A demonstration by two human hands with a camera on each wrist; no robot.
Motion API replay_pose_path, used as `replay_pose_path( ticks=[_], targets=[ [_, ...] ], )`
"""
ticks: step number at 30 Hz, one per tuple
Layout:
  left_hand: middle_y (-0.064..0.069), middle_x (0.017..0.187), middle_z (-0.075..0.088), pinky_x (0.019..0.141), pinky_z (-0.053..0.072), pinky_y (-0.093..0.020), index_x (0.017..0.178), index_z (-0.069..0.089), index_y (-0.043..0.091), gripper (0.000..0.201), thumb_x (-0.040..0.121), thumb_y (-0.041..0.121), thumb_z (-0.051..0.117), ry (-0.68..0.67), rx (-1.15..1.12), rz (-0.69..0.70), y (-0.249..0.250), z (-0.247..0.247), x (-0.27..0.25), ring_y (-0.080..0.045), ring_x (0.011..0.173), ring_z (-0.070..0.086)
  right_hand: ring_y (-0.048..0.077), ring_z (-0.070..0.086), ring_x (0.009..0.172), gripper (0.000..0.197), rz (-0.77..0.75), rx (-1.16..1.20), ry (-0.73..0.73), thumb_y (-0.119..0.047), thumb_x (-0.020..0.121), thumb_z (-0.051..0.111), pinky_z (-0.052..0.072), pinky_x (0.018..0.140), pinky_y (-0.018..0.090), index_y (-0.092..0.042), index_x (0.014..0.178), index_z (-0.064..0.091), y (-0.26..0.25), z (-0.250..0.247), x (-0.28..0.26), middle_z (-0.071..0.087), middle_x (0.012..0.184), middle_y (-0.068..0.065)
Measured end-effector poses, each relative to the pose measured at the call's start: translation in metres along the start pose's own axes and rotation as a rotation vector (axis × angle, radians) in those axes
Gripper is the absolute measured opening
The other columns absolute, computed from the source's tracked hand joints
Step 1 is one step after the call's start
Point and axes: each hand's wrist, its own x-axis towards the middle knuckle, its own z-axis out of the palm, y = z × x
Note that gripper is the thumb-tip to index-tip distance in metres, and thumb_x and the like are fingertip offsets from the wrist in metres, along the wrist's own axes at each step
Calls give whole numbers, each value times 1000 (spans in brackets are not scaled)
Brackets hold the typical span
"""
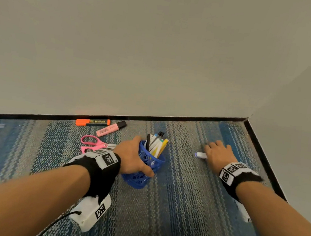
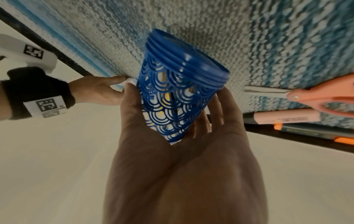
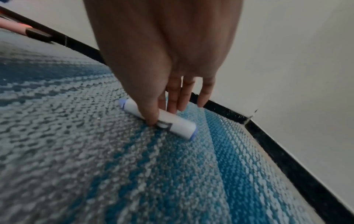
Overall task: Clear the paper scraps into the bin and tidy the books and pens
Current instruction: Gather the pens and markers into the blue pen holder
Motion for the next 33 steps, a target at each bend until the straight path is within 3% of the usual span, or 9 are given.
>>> replay_pose_path(
  ticks=[4,6,10,14,16,19,23,28,33],
  targets=[
    [-2,119,58,91,50,-38,130,38,19,93,57,46,88,-4,11,-55,-18,-14,-5,-24,104,59,30,54,93,25,-20,577,123,-32,102,38,42,79,39,-10,113,43,-17,-21,4,58,116,19],
    [-1,113,57,91,50,-41,119,43,18,87,52,48,90,13,26,-84,-28,-29,-7,-23,101,58,27,54,90,29,-199,768,262,-31,101,38,44,82,42,-11,120,47,-43,-47,2,57,108,13],
    [-3,123,55,93,48,-38,134,37,16,99,55,45,90,61,67,-118,-50,-63,-19,-27,108,57,19,48,87,37,-608,668,316,-37,99,43,42,81,32,-19,130,54,-116,-104,-6,41,102,1],
    [-2,119,58,92,49,-40,129,43,19,93,54,44,91,125,47,-171,-85,-85,-46,-25,102,58,19,49,96,38,-867,576,221,-33,95,56,39,87,28,-16,128,58,-192,-129,-5,46,109,8],
    [1,116,58,87,48,-35,127,45,20,91,52,45,90,145,49,-220,-107,-93,-64,-21,98,57,15,51,98,36,-836,783,277,-33,95,56,40,89,24,-13,125,60,-218,-141,3,50,110,8],
    [-1,109,58,77,43,-30,120,47,17,83,54,43,90,247,26,-323,-141,-103,-94,-22,90,55,24,56,103,30,-697,778,459,-29,95,49,43,95,38,-11,113,64,-241,-146,42,58,109,11],
    [-5,115,57,82,49,-37,125,43,15,86,58,44,88,325,-64,-428,-177,-99,-130,-26,97,57,31,53,111,32,-626,269,239,-8,89,52,43,91,38,-11,121,55,-263,-131,72,52,119,11],
    [-6,125,54,93,48,-43,138,33,15,100,60,49,85,367,-153,-455,-201,-77,-149,-28,107,56,31,53,108,40,-554,-48,266,-22,81,63,47,87,40,-11,117,49,-278,-109,80,47,119,11],
    [-3,115,56,87,50,-40,133,36,19,93,61,52,84,350,-174,-437,-201,-65,-141,-26,99,58,35,56,101,30,-547,134,257,-25,90,49,45,81,41,-8,113,43,-278,-100,84,55,115,17]
  ],
)
